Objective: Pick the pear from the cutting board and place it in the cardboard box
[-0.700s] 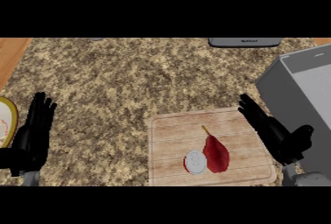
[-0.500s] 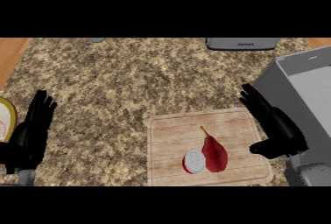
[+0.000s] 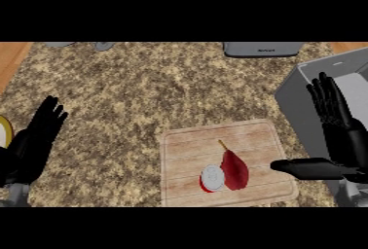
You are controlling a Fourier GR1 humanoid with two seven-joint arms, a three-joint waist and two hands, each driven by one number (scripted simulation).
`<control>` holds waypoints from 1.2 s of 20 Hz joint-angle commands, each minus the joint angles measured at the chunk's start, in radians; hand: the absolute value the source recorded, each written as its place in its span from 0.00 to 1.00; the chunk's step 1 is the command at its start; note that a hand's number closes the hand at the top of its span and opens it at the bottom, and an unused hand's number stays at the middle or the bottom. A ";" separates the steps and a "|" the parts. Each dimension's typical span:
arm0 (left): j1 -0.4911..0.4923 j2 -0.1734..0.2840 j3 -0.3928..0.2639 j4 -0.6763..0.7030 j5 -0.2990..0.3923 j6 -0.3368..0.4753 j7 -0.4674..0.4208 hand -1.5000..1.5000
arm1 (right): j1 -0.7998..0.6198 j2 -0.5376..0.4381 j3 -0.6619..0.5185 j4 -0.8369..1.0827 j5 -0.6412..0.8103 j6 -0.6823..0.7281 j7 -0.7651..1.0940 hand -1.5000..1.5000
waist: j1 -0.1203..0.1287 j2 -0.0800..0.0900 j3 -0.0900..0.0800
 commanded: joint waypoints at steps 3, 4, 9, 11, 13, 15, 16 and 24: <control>0.029 -0.003 0.001 -0.055 0.008 -0.013 0.052 0.50 | 0.101 -0.119 0.027 -0.246 0.111 0.049 0.023 0.00 | 0.011 -0.001 -0.002; 0.030 0.048 0.039 -0.074 0.031 -0.031 0.076 0.50 | 0.135 -0.188 0.031 -0.220 0.132 0.104 0.033 0.00 | 0.012 -0.003 -0.002; 0.008 0.032 0.031 -0.058 0.034 -0.032 0.081 0.50 | 0.089 -0.375 0.116 -0.294 0.373 0.154 0.312 0.00 | 0.017 -0.004 -0.008; -0.023 0.028 0.019 -0.060 0.015 -0.021 0.091 0.50 | 0.047 -0.410 0.164 -0.304 0.432 0.201 0.408 0.00 | 0.026 0.001 -0.006; -0.016 0.033 0.023 -0.048 0.026 -0.046 0.094 0.50 | -0.037 -0.436 0.187 -0.339 0.433 0.268 0.559 0.00 | 0.042 0.004 -0.007; -0.040 0.007 0.013 -0.025 0.014 -0.050 0.069 0.50 | -0.068 -0.427 0.254 -0.361 0.448 0.325 0.688 0.00 | 0.040 0.006 -0.007; -0.017 -0.001 0.011 -0.012 0.016 -0.065 0.054 0.50 | -0.083 -0.407 0.289 -0.385 0.447 0.348 0.758 0.00 | 0.041 0.006 -0.007; -0.010 -0.022 0.006 -0.033 -0.037 -0.041 0.079 0.50 | -0.308 -0.173 0.420 -0.286 0.337 0.512 1.151 0.00 | 0.042 0.006 -0.003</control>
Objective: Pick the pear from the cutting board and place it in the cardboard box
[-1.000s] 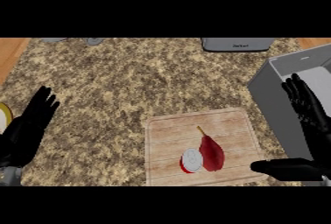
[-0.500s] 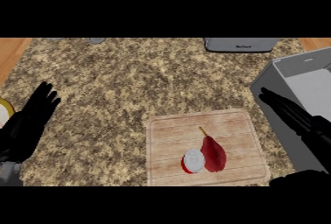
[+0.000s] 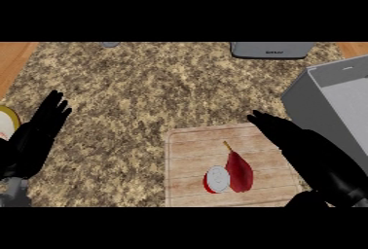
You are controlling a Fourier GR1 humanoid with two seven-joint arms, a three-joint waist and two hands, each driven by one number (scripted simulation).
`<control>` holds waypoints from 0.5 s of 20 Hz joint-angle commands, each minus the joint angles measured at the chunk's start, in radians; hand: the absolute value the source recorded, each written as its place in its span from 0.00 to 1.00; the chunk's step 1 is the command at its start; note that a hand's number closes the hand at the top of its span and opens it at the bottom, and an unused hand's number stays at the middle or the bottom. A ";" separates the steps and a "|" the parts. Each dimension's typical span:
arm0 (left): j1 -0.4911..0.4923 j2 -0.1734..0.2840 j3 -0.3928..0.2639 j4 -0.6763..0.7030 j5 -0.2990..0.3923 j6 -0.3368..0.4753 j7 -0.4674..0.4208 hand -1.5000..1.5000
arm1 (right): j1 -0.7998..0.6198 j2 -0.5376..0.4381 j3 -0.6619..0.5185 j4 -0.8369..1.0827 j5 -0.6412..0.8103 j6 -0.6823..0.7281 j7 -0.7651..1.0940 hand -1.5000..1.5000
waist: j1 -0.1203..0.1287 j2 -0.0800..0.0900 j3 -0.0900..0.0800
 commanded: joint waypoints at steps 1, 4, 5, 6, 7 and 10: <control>-0.019 -0.028 0.019 0.065 -0.027 -0.018 -0.029 0.50 | -0.062 0.083 0.019 0.032 -0.063 0.093 0.156 0.00 | -0.012 0.000 0.002; 0.095 -0.023 0.021 -0.061 -0.031 -0.037 -0.019 0.50 | -0.056 0.141 0.047 0.105 0.002 0.091 0.155 0.00 | -0.004 -0.001 0.003; 0.040 0.010 0.081 -0.015 0.000 -0.057 0.006 0.50 | -0.110 0.178 0.057 0.096 -0.039 0.131 0.236 0.00 | -0.006 -0.001 0.002; 0.072 -0.040 0.039 -0.045 -0.047 -0.023 -0.010 0.50 | -0.040 0.184 0.089 0.076 0.035 0.098 0.211 0.00 | -0.011 -0.002 0.003; 0.064 -0.057 0.025 -0.106 -0.063 0.017 0.045 0.50 | -0.067 0.181 0.029 0.046 -0.025 0.149 0.241 0.00 | -0.012 -0.002 0.003; 0.061 -0.024 0.085 -0.048 -0.024 -0.072 0.031 0.50 | -0.071 0.200 0.062 0.149 0.044 0.147 0.175 0.00 | -0.009 -0.001 0.003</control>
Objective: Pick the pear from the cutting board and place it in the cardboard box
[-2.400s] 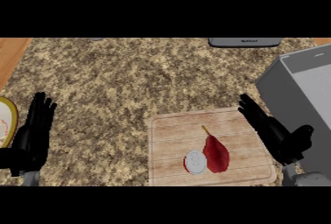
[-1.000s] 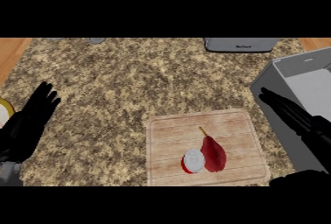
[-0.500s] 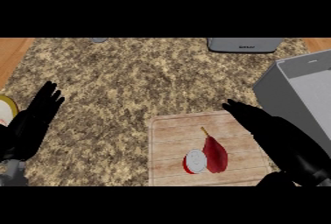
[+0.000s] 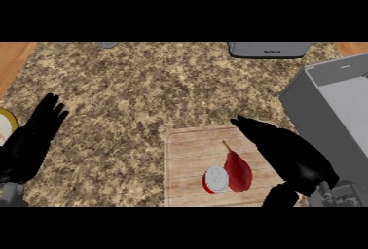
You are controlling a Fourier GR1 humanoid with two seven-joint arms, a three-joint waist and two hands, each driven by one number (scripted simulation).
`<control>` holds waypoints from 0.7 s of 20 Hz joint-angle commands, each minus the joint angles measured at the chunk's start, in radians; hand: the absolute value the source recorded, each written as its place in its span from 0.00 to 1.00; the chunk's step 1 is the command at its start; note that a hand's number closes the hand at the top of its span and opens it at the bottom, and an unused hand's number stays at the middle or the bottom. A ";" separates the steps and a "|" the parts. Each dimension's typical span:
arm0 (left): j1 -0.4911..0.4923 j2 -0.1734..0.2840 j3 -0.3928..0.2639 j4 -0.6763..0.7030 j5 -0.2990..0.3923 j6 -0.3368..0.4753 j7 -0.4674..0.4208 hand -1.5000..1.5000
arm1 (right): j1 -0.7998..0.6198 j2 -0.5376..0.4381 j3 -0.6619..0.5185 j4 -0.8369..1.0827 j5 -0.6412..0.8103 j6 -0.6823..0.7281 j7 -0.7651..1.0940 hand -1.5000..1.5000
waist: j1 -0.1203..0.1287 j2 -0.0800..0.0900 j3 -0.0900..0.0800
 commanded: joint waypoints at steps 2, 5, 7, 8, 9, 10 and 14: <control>-0.036 -0.008 0.035 0.025 -0.025 -0.023 0.043 0.50 | 0.019 0.011 -0.046 -0.033 -0.005 0.100 0.084 0.00 | -0.007 0.000 0.000; -0.001 -0.053 0.040 0.026 -0.065 -0.014 0.000 0.50 | -0.026 0.067 -0.052 0.012 0.005 0.134 0.091 0.00 | -0.004 0.000 0.000; 0.024 -0.054 0.044 -0.046 -0.054 -0.044 0.034 0.50 | 0.022 0.094 -0.012 0.068 0.111 0.087 -0.019 0.00 | -0.001 0.000 0.001; -0.029 -0.064 0.053 -0.001 -0.081 -0.033 0.054 0.50 | 0.051 0.073 -0.059 0.005 0.080 0.133 -0.009 0.00 | -0.006 0.000 0.001; -0.044 -0.078 0.056 0.001 -0.083 -0.036 0.071 0.50 | 0.074 0.093 -0.054 -0.005 0.109 0.116 -0.036 0.00 | -0.007 0.000 0.001; 0.039 -0.086 0.080 -0.015 -0.073 -0.068 0.012 0.50 | 0.073 0.114 -0.050 0.039 0.157 0.086 -0.082 0.00 | -0.003 0.000 0.001; -0.006 -0.111 0.074 -0.041 -0.114 -0.043 0.087 0.50 | 0.061 0.157 -0.058 0.026 0.180 0.136 -0.080 0.00 | -0.004 -0.001 0.001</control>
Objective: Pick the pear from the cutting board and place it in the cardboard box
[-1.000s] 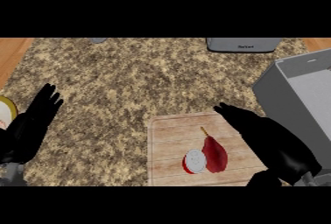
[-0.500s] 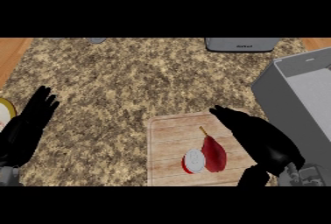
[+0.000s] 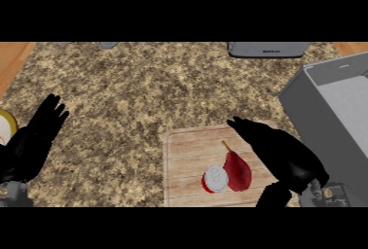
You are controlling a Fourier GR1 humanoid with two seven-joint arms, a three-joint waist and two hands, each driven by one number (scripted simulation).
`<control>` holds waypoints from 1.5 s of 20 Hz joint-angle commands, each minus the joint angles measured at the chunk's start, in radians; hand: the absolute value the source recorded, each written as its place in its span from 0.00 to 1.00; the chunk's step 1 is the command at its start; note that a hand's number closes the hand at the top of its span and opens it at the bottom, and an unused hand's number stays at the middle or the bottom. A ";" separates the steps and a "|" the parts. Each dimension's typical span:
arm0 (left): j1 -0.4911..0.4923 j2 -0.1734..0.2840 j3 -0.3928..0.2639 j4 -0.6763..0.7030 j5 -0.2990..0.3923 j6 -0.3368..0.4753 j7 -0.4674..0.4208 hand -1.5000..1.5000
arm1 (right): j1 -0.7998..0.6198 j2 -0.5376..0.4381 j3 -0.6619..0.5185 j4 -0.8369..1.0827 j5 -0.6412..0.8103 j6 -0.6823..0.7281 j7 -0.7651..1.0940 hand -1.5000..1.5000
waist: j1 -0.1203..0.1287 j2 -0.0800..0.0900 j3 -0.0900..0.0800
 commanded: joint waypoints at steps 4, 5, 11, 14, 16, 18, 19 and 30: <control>-0.021 -0.016 0.063 0.032 -0.011 -0.059 0.019 0.50 | 0.006 0.073 0.043 0.019 0.136 0.034 -0.007 0.00 | -0.001 0.000 0.000; -0.039 -0.023 0.046 0.061 -0.040 -0.059 -0.019 0.50 | 0.009 0.053 0.057 0.045 0.169 0.023 -0.028 0.00 | -0.002 0.001 0.000; 0.032 -0.038 0.063 -0.084 -0.044 -0.068 0.077 0.50 | -0.010 0.143 0.036 0.032 0.171 0.117 0.059 0.00 | 0.001 -0.001 0.000; 0.014 -0.087 0.048 -0.039 -0.107 -0.041 0.033 0.50 | -0.028 0.145 -0.004 0.129 0.199 0.106 -0.016 0.00 | 0.002 0.000 0.000; -0.004 -0.100 0.061 -0.033 -0.090 -0.048 0.053 0.50 | 0.023 0.162 0.059 0.093 0.261 0.085 -0.005 0.00 | -0.001 0.000 0.000; 0.061 -0.090 0.084 -0.090 -0.080 -0.081 0.048 0.50 | 0.043 0.180 0.053 0.066 0.263 0.110 0.034 0.00 | 0.001 -0.001 0.000; 0.049 -0.083 0.106 -0.084 -0.067 -0.069 0.076 0.50 | -0.031 0.195 -0.001 0.105 0.235 0.152 0.056 0.00 | 0.002 0.000 0.000; 0.001 -0.127 0.119 -0.002 -0.129 -0.125 0.030 0.50 | 0.113 0.175 0.067 0.180 0.404 0.079 -0.115 0.00 | -0.003 0.000 0.000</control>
